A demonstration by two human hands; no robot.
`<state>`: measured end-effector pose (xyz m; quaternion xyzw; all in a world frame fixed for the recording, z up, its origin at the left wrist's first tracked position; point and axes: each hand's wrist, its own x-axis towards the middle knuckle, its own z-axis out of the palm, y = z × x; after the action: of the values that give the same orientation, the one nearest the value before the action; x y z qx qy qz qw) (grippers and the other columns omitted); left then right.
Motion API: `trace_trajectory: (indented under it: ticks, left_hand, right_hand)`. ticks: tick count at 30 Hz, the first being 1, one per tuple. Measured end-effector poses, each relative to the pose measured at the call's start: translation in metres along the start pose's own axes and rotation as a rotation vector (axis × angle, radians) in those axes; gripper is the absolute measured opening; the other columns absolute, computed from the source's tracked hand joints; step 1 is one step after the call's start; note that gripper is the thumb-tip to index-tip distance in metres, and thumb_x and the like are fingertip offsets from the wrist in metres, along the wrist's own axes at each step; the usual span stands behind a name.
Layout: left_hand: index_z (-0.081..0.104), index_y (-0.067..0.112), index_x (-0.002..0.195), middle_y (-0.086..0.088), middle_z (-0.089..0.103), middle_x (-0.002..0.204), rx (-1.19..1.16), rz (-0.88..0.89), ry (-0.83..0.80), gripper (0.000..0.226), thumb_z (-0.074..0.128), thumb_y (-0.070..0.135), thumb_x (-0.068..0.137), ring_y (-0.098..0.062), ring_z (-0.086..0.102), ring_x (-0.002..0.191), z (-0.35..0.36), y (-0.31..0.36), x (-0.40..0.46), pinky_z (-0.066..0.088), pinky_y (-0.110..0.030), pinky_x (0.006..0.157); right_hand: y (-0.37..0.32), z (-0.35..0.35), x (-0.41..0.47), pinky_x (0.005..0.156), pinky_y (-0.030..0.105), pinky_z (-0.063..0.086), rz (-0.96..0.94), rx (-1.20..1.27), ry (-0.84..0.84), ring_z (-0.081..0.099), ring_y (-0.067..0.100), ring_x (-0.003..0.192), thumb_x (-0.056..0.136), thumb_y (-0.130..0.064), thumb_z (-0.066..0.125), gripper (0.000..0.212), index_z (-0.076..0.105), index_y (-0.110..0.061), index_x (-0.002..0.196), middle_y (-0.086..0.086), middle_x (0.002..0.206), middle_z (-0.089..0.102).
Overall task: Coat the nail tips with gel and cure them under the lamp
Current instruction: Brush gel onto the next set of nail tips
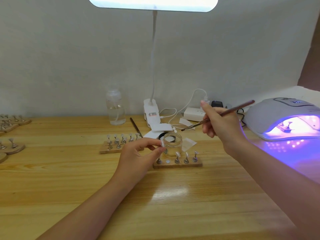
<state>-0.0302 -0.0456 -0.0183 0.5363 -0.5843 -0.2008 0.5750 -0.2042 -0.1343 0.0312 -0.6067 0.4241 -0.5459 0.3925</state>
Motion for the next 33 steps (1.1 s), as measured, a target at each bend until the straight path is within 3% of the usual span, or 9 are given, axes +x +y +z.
trace_trajectory:
  ticks: [5,7,10,15,20,24,28,33]
  left_hand:
    - [0.071,0.025,0.072,0.012,0.07,0.075,-0.007,0.045,-0.002,0.019,0.073,0.007,0.071,-0.003,0.062,0.074,0.0,-0.003,0.001,0.044,-0.011,0.075]
    - [0.071,0.024,0.072,0.012,0.07,0.074,-0.013,0.076,-0.002,0.02,0.072,0.005,0.071,-0.003,0.062,0.073,0.0,-0.005,0.001,0.043,-0.006,0.07]
    - [0.071,0.024,0.073,0.012,0.069,0.073,-0.016,0.106,0.004,0.02,0.072,0.004,0.071,-0.003,0.062,0.073,0.0,-0.006,0.002,0.043,-0.007,0.07]
    - [0.07,0.029,0.074,0.012,0.069,0.075,0.008,0.135,0.018,0.023,0.071,0.005,0.072,-0.008,0.061,0.076,0.0,-0.008,0.002,0.043,-0.009,0.073]
    - [0.069,0.03,0.078,0.011,0.068,0.079,-0.001,0.142,0.029,0.02,0.07,0.011,0.072,-0.004,0.061,0.076,0.001,-0.008,0.002,0.042,-0.008,0.074]
    - [0.068,0.031,0.078,0.013,0.067,0.079,0.023,0.16,0.037,0.028,0.071,0.004,0.072,0.0,0.061,0.077,0.0,-0.01,0.003,0.042,-0.007,0.074]
    - [0.068,0.032,0.077,0.013,0.067,0.078,0.011,0.166,0.042,0.028,0.07,0.005,0.071,0.003,0.06,0.076,0.0,-0.01,0.003,0.042,-0.006,0.074]
    - [0.069,0.021,0.087,0.009,0.066,0.079,-0.017,0.153,0.053,0.027,0.071,0.0,0.071,0.005,0.06,0.075,0.001,-0.011,0.003,0.042,-0.006,0.072]
  right_hand:
    - [-0.001,0.011,-0.033,0.042,0.013,0.043,-0.173,0.201,-0.072,0.056,0.011,0.039,0.083,-0.044,0.045,0.036,0.055,-0.014,0.067,0.005,0.052,0.065]
    - [0.004,0.017,-0.042,0.051,0.009,0.043,-0.278,0.167,-0.126,0.059,0.008,0.048,0.085,-0.044,0.041,0.034,0.061,-0.018,0.074,0.0,0.061,0.068]
    - [0.01,0.021,-0.05,0.057,0.01,0.043,-0.374,0.118,-0.18,0.059,0.004,0.056,0.093,-0.041,0.043,0.033,0.065,-0.023,0.076,-0.004,0.067,0.069]
    - [0.016,0.027,-0.059,0.052,0.016,0.042,-0.508,0.127,-0.162,0.055,0.004,0.051,0.089,-0.037,0.037,0.039,0.065,-0.022,0.066,0.004,0.054,0.061]
    - [0.021,0.03,-0.061,0.061,0.018,0.045,-0.668,-0.106,-0.125,0.057,-0.001,0.063,0.093,-0.026,0.033,0.041,0.067,-0.015,0.072,-0.007,0.064,0.063]
    - [0.025,0.029,-0.062,0.057,0.017,0.044,-0.622,-0.084,-0.171,0.06,0.006,0.058,0.092,-0.03,0.034,0.049,0.069,-0.006,0.068,0.001,0.059,0.064]
    - [0.025,0.029,-0.063,0.053,0.008,0.038,-0.621,-0.006,-0.144,0.055,0.0,0.051,0.091,-0.029,0.034,0.046,0.067,-0.011,0.065,-0.003,0.054,0.061]
    - [0.026,0.03,-0.062,0.058,0.019,0.046,-0.665,-0.107,-0.118,0.062,0.006,0.06,0.092,-0.027,0.033,0.047,0.069,-0.007,0.07,-0.001,0.062,0.066]
